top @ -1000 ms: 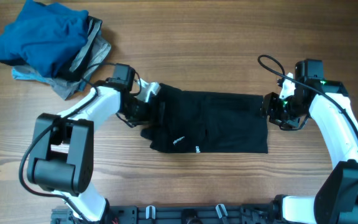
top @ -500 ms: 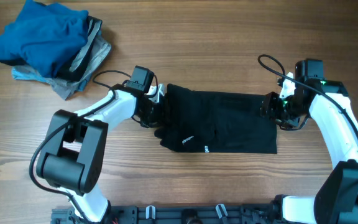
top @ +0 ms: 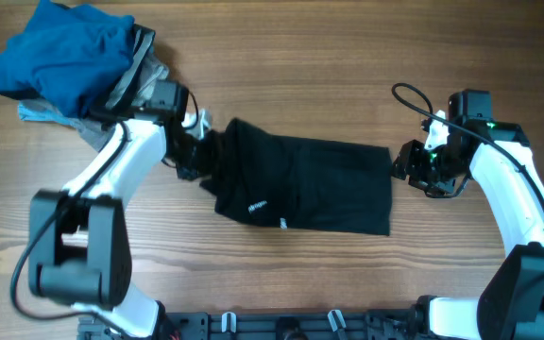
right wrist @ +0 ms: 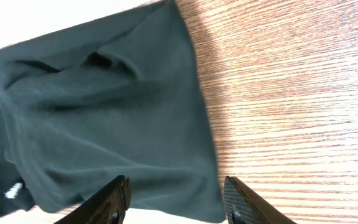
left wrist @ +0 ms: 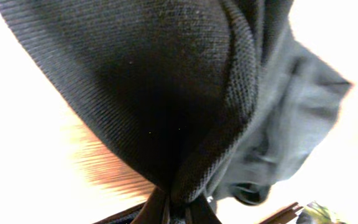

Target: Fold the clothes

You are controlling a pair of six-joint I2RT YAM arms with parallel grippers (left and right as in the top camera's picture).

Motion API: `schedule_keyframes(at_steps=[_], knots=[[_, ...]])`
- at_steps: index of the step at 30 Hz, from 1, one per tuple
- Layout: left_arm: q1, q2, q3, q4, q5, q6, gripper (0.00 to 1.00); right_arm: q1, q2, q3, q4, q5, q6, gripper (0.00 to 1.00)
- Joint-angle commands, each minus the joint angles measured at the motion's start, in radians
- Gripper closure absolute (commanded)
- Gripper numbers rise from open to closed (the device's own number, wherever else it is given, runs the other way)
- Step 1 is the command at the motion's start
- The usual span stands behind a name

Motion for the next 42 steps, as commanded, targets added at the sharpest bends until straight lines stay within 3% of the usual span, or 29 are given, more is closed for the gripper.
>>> schedule_keyframes(at_steps=[1, 9, 13, 16, 21, 22, 23, 24, 25, 26, 31, 34, 37, 40, 42], knots=[[-0.052, -0.084, 0.066, -0.005, -0.004, 0.044, 0.96, 0.002, 0.008, -0.010, 0.002, -0.011, 0.005, 0.47], [-0.323, -0.095, 0.126, 0.094, 0.037, 0.029, 0.96, 0.002, 0.008, -0.010, 0.006, 0.008, 0.010, 0.46], [-0.487, -0.076, 0.126, 0.136, -0.057, -0.014, 0.96, 0.002, 0.008, -0.010, 0.006, 0.012, 0.019, 0.46], [-0.598, -0.024, 0.126, 0.185, -0.129, -0.020, 0.96, 0.002, 0.008, -0.010, 0.006, 0.026, 0.037, 0.46], [-0.694, 0.133, 0.126, 0.351, -0.097, -0.069, 0.95, 0.002, 0.008, -0.010, -0.003, 0.026, 0.035, 0.44], [-0.700, 0.141, 0.126, 0.364, -0.093, -0.069, 0.88, 0.002, 0.008, -0.010, -0.005, 0.026, 0.035, 0.43], [-0.704, 0.144, 0.126, 0.379, -0.093, -0.069, 0.70, 0.002, 0.008, -0.010, -0.005, 0.026, 0.035, 0.42], [-0.705, 0.144, 0.126, 0.395, -0.092, -0.069, 0.62, 0.002, 0.008, -0.010, -0.006, 0.026, 0.035, 0.42], [-0.705, 0.144, 0.126, 0.422, -0.082, -0.069, 0.47, 0.002, 0.008, -0.010, -0.006, 0.026, 0.035, 0.41], [-0.707, 0.144, 0.126, 0.444, -0.077, -0.069, 0.40, 0.002, 0.008, -0.010, -0.006, 0.026, 0.035, 0.41], [-0.690, 0.134, 0.161, 0.452, -0.072, -0.064, 0.39, 0.002, 0.008, -0.009, -0.023, 0.037, 0.029, 0.41], [-0.655, 0.090, 0.253, 0.348, -0.071, -0.042, 0.36, 0.000, 0.005, 0.000, -0.041, 0.019, -0.018, 0.41], [-0.626, 0.029, 0.340, 0.209, -0.090, 0.058, 0.29, 0.000, -0.026, 0.007, -0.074, -0.118, -0.147, 0.40], [-0.603, -0.022, 0.359, 0.113, -0.227, 0.097, 0.26, 0.001, -0.065, 0.007, -0.120, -0.191, -0.194, 0.38], [-0.573, -0.037, 0.359, 0.033, -0.353, 0.098, 0.30, 0.001, -0.100, 0.007, -0.183, -0.214, -0.204, 0.37]])
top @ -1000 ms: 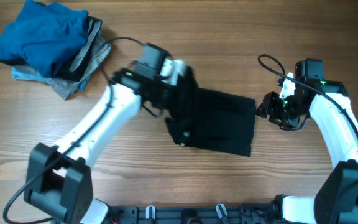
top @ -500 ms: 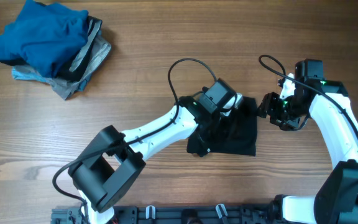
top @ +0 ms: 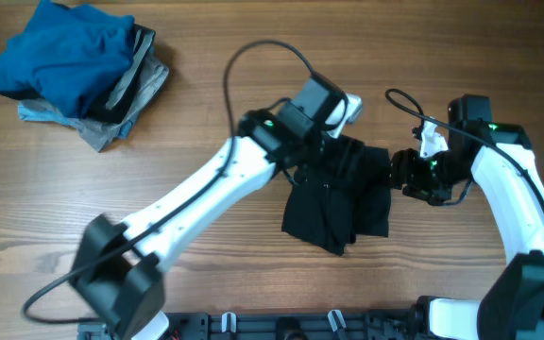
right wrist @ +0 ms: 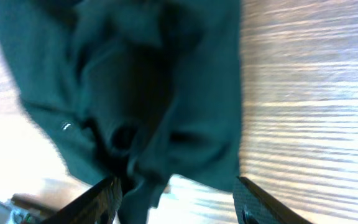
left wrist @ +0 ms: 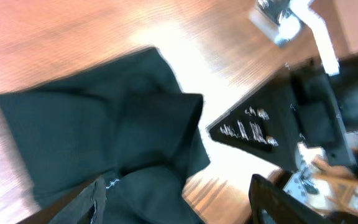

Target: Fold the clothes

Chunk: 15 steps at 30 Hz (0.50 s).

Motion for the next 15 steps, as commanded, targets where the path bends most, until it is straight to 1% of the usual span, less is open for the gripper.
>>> schedule_keyframes(at_steps=[1, 2, 3, 6, 8, 12, 13, 14, 15], knots=[[0.048, -0.034, 0.013, -0.102, -0.199, 0.054, 0.36, 0.001, -0.074, 0.007, -0.072, -0.093, -0.068, 0.36], [0.061, -0.027, 0.011, -0.118, -0.200, 0.054, 0.39, 0.001, -0.077, 0.004, -0.081, -0.093, -0.068, 0.35], [0.079, -0.019, 0.011, -0.137, -0.200, 0.054, 0.41, 0.005, -0.076, -0.008, -0.074, -0.093, -0.067, 0.34], [0.118, -0.008, 0.011, -0.146, -0.192, 0.054, 0.40, 0.042, -0.076, -0.080, 0.016, -0.093, -0.027, 0.30], [0.134, -0.008, 0.011, -0.146, -0.192, 0.054, 0.39, 0.097, -0.076, -0.180, 0.159, -0.098, 0.043, 0.30], [0.140, -0.008, 0.011, -0.144, -0.192, 0.054, 0.38, 0.209, -0.076, -0.303, 0.401, -0.164, 0.109, 0.30], [0.140, -0.008, 0.011, -0.143, -0.193, 0.054, 0.38, 0.234, -0.076, -0.314, 0.454, -0.166, 0.131, 0.37], [0.140, -0.007, 0.011, -0.143, -0.193, 0.054, 0.38, 0.254, -0.076, -0.315, 0.497, -0.162, 0.142, 0.54], [0.140, -0.006, 0.011, -0.143, -0.193, 0.054, 0.38, 0.264, -0.076, -0.315, 0.534, -0.161, 0.143, 0.79]])
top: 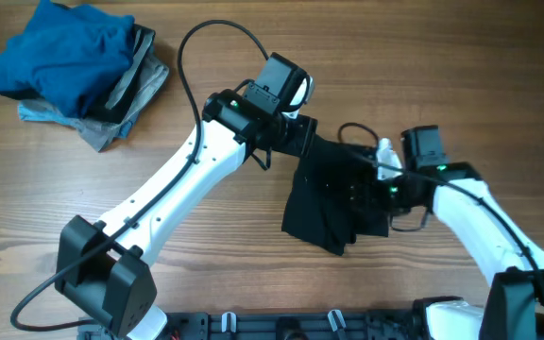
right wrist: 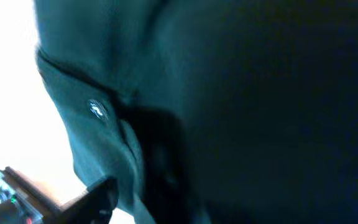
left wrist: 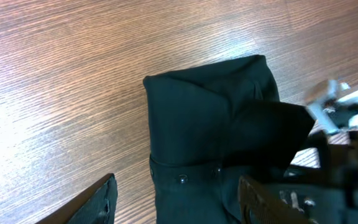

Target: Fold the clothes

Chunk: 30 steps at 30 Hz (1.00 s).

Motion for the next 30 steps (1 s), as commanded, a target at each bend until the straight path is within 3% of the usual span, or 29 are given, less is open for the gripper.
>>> schedule_keyframes(at_steps=[1, 4, 6, 10, 16, 22, 23, 24, 25, 26, 28, 30], knots=[[0.004, 0.010, -0.001, -0.001, -0.013, 0.018, 0.38, 0.039, -0.005, 0.000, 0.101, -0.038, 0.057, 0.96], [0.004, 0.011, -0.002, -0.014, -0.013, 0.024, 0.38, 0.027, -0.012, 0.064, 0.020, 0.036, 0.064, 0.96], [0.004, 0.012, -0.002, -0.021, -0.014, 0.045, 0.37, 0.026, -0.025, 0.201, -0.180, 0.148, 0.017, 0.96], [0.004, 0.012, -0.002, -0.003, -0.014, 0.045, 0.37, 0.026, -0.025, 0.357, -0.359, 0.190, -0.056, 0.96], [0.004, 0.020, -0.002, 0.006, -0.013, 0.044, 0.36, 0.024, -0.024, 0.452, -0.410, 0.228, -0.056, 0.96], [0.002, 0.059, -0.003, -0.002, 0.003, 0.044, 0.35, 0.017, 0.007, 0.452, -0.394, 0.438, -0.058, 0.96], [0.002, 0.067, -0.003, -0.002, 0.015, 0.044, 0.35, 0.014, 0.013, 0.452, -0.397, 0.432, -0.058, 0.91], [0.002, 0.073, -0.003, -0.003, 0.022, 0.043, 0.35, 0.014, 0.021, 0.452, -0.406, 0.391, -0.065, 0.73], [0.002, 0.080, -0.003, -0.008, 0.021, 0.044, 0.34, 0.014, 0.026, 0.452, -0.417, 0.330, -0.093, 0.44], [0.002, 0.084, -0.003, -0.009, 0.021, 0.044, 0.32, 0.014, 0.031, 0.451, -0.435, 0.283, -0.127, 0.29], [0.003, 0.084, -0.003, -0.008, 0.019, 0.045, 0.27, 0.011, 0.037, 0.451, -0.470, 0.335, -0.109, 0.18], [0.006, 0.084, -0.003, -0.006, 0.013, 0.045, 0.26, 0.006, 0.037, 0.451, -0.472, 0.376, -0.042, 0.18]])
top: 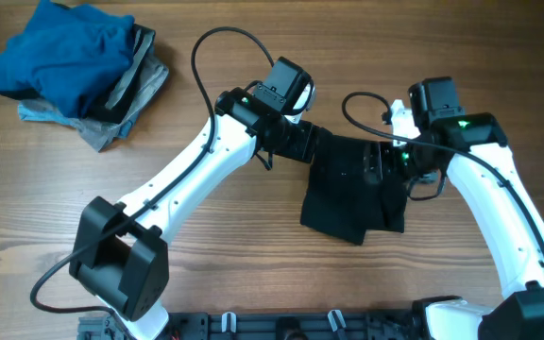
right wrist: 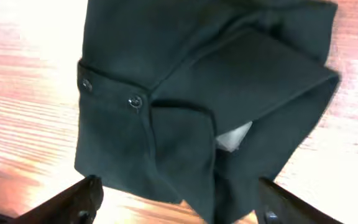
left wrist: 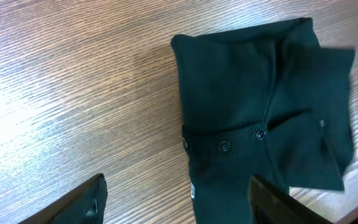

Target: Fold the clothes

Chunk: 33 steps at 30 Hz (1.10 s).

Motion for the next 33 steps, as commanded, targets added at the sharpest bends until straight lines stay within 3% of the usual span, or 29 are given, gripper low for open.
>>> schedule_keyframes(at_steps=[1, 5, 8, 9, 10, 11, 12, 13, 15, 17, 18, 19, 21, 22, 25, 26, 27, 30, 33], knots=[[0.010, 0.006, -0.002, 0.000, 0.005, 0.014, 0.26, -0.016, 0.015, 0.020, -0.004, 0.043, 0.073, 0.16], [0.015, 0.006, -0.002, -0.017, 0.016, 0.014, 0.27, -0.053, 0.015, -0.016, -0.016, 0.039, 0.191, 0.05], [0.013, 0.006, -0.002, -0.034, 0.063, 0.020, 0.30, -0.066, 0.019, -0.118, 0.024, -0.002, 0.234, 0.06], [0.013, 0.006, -0.002, -0.035, 0.063, 0.020, 0.34, -0.066, 0.020, -0.157, 0.055, -0.042, 0.224, 0.12], [0.013, 0.006, -0.002, -0.035, 0.066, 0.020, 0.40, -0.066, 0.020, -0.206, 0.111, -0.100, 0.203, 0.24], [0.013, 0.006, -0.002, -0.035, 0.074, 0.020, 0.48, -0.066, 0.020, -0.245, 0.169, -0.164, 0.166, 0.43], [0.013, 0.006, -0.002, -0.033, 0.093, 0.020, 0.64, -0.066, 0.021, -0.296, 0.244, -0.225, 0.147, 0.78], [0.013, 0.006, -0.002, -0.034, 0.105, 0.020, 0.71, -0.066, 0.023, -0.350, 0.318, -0.218, 0.192, 0.90], [0.013, 0.006, -0.002, -0.040, 0.121, 0.021, 0.74, -0.067, 0.026, -0.423, 0.392, -0.139, 0.294, 0.95], [0.013, 0.006, -0.002, -0.054, 0.152, 0.021, 0.60, -0.075, 0.032, -0.469, 0.414, 0.000, 0.419, 0.95], [0.013, 0.006, -0.002, -0.060, 0.170, 0.026, 0.55, -0.080, 0.032, -0.470, 0.416, 0.013, 0.435, 0.96], [0.013, 0.006, -0.002, -0.066, 0.192, 0.050, 0.43, -0.087, 0.027, -0.460, 0.431, -0.032, 0.372, 0.94], [0.013, 0.006, -0.002, -0.069, 0.187, 0.065, 0.30, -0.092, -0.004, -0.413, 0.417, -0.189, 0.207, 0.80], [0.015, 0.006, -0.002, -0.068, 0.187, 0.065, 0.29, -0.092, -0.039, -0.380, 0.380, -0.227, 0.174, 0.75], [0.017, 0.006, -0.002, -0.073, 0.187, 0.064, 0.26, -0.092, -0.121, -0.318, 0.318, -0.224, 0.175, 0.63], [0.017, 0.008, -0.004, -0.076, 0.187, 0.063, 0.17, -0.092, -0.156, -0.301, 0.316, -0.223, 0.181, 0.55], [0.017, 0.008, -0.006, -0.076, 0.190, 0.060, 0.09, -0.092, -0.177, -0.296, 0.325, -0.214, 0.205, 0.54], [0.017, 0.021, -0.032, -0.035, 0.259, 0.059, 0.05, -0.092, -0.199, -0.297, 0.336, -0.078, 0.320, 0.92], [0.017, 0.066, -0.090, 0.065, 0.318, 0.018, 0.05, -0.092, -0.140, -0.297, 0.349, 0.000, 0.339, 0.96]])
